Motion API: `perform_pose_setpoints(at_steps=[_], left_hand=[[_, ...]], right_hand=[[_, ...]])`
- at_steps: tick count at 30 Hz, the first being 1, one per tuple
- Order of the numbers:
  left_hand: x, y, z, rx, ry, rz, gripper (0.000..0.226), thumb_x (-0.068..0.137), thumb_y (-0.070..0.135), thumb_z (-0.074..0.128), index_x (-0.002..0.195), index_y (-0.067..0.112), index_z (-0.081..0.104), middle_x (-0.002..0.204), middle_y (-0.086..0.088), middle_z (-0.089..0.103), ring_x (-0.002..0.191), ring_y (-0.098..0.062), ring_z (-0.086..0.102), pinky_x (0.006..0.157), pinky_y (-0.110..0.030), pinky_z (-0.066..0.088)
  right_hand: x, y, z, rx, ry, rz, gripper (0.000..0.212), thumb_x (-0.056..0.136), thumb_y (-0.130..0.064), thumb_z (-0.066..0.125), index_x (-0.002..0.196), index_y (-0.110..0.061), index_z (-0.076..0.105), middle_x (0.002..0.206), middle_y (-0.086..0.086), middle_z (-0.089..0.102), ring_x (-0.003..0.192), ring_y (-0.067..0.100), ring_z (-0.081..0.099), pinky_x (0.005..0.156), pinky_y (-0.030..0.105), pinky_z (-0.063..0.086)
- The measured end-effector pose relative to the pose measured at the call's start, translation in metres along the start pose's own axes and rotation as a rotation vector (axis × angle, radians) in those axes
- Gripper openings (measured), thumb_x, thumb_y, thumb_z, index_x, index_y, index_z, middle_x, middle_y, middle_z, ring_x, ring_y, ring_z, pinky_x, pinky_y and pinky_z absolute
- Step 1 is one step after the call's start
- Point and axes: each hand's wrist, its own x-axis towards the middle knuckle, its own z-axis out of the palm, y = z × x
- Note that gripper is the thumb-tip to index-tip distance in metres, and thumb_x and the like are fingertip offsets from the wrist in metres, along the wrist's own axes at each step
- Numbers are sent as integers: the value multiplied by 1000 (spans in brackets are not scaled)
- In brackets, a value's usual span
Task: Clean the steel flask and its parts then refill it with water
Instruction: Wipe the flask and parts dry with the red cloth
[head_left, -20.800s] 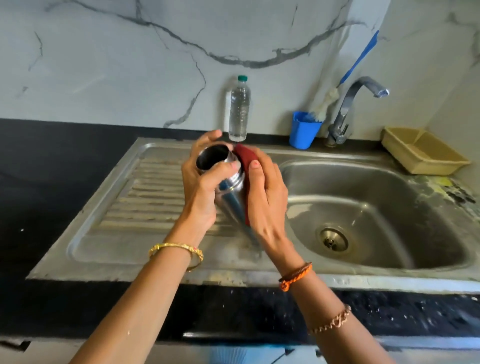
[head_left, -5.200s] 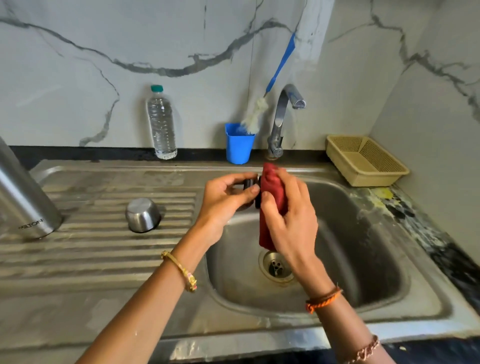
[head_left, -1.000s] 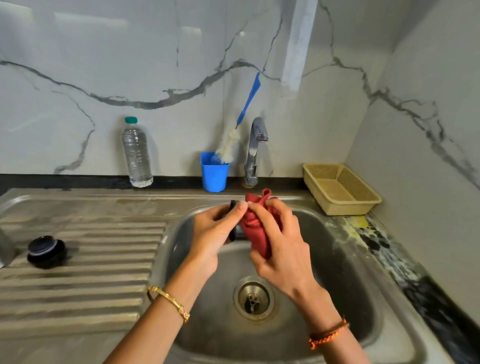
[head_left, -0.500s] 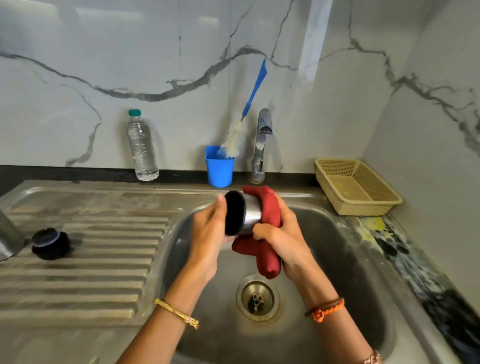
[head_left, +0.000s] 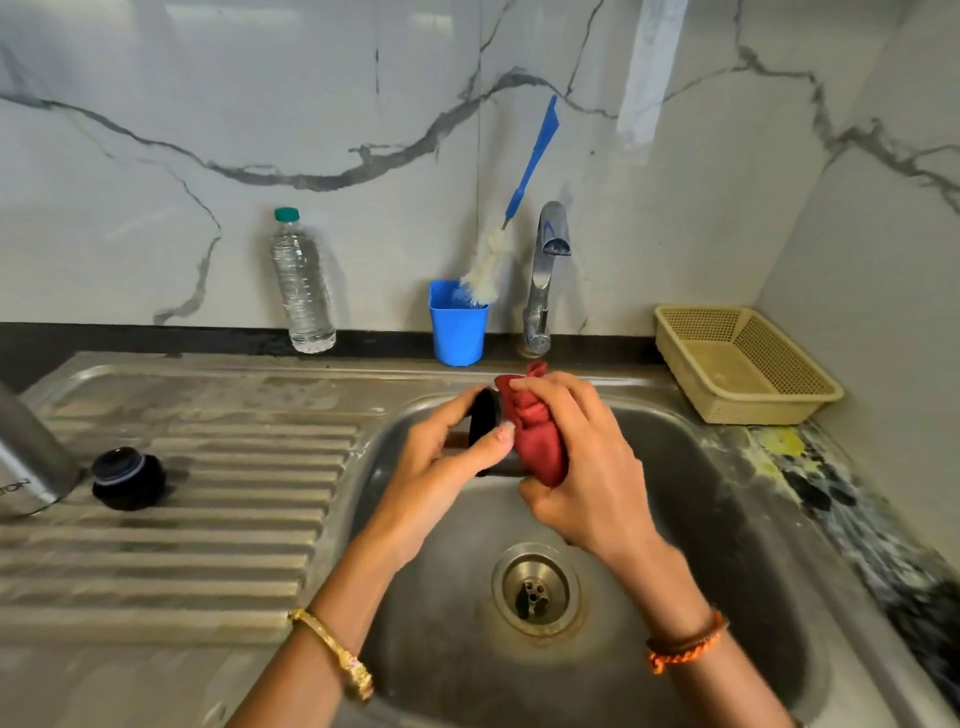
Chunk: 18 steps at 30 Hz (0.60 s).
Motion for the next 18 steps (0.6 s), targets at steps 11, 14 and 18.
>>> perform_pose_setpoints(at_steps=[11,14,18], left_hand=[[6,-16,-7,41,22,-38,66,54,22,80,117,33,59,115,3,65,114,-19,57,98,-44,47],[0,-17,-13,74,-102,-3,69,53,24,81,118,30,58,122,-3,59,118,-21,54,93,-38,51],[-1,-9,-16,-9,-50,86,70,52,26,79,118,25,58,126,-6,57,119,-22,52,88,-34,53]], right_hand=[[-20,-10,12,-185,1,100,85,61,-7,72,136,-32,39,139,-6,35,113,25,43,70,39,52],[1,2,-2,133,-250,203,79,56,-2,73,126,-27,46,122,-4,48,108,21,52,83,34,49],[20,1,-20,905,-408,388,85,36,-10,66,120,-15,54,103,10,61,87,19,62,67,35,56]])
